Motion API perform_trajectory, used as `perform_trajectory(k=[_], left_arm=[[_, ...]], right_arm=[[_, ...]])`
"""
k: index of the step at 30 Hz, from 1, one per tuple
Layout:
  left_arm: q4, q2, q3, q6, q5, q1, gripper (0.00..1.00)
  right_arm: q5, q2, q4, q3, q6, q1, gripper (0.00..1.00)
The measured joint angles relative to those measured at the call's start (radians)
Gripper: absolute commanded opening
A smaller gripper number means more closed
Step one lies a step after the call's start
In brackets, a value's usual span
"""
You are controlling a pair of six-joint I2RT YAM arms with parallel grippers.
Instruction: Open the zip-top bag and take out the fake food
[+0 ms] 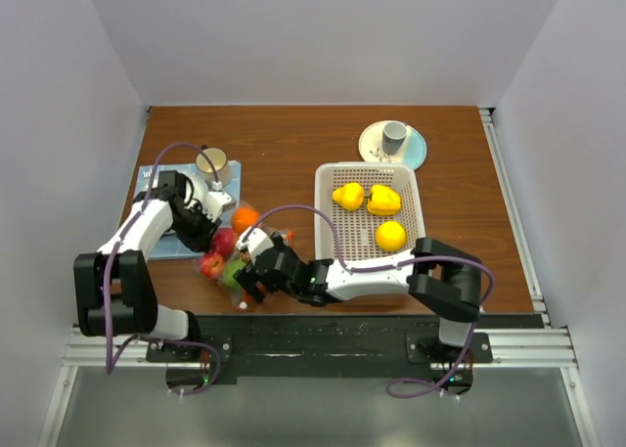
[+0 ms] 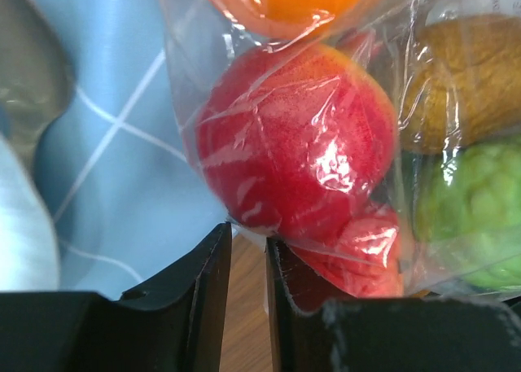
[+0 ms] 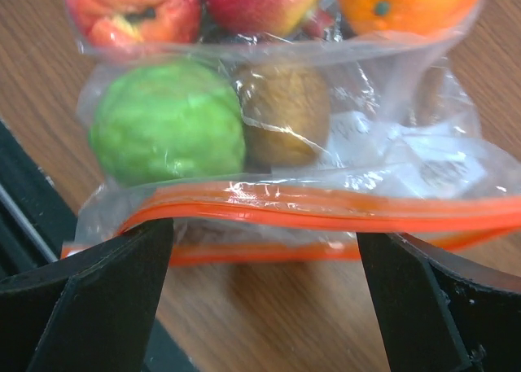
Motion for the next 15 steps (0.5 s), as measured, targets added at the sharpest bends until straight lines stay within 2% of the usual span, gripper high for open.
perform_trajectory(k=[6,15], left_arm=[[0.051,0.028,-0.041,-0.006,0.005,-0.041,0.24],[0.122,0.053,-0.064,-0.053,-0.054,-0.169,0.23]], right_arm=[[-0.002,0.082,0.007,0.042,-0.026,0.0,0.98],[-0.037,0.129,0.019,0.079,-0.043,0.0,0.99]])
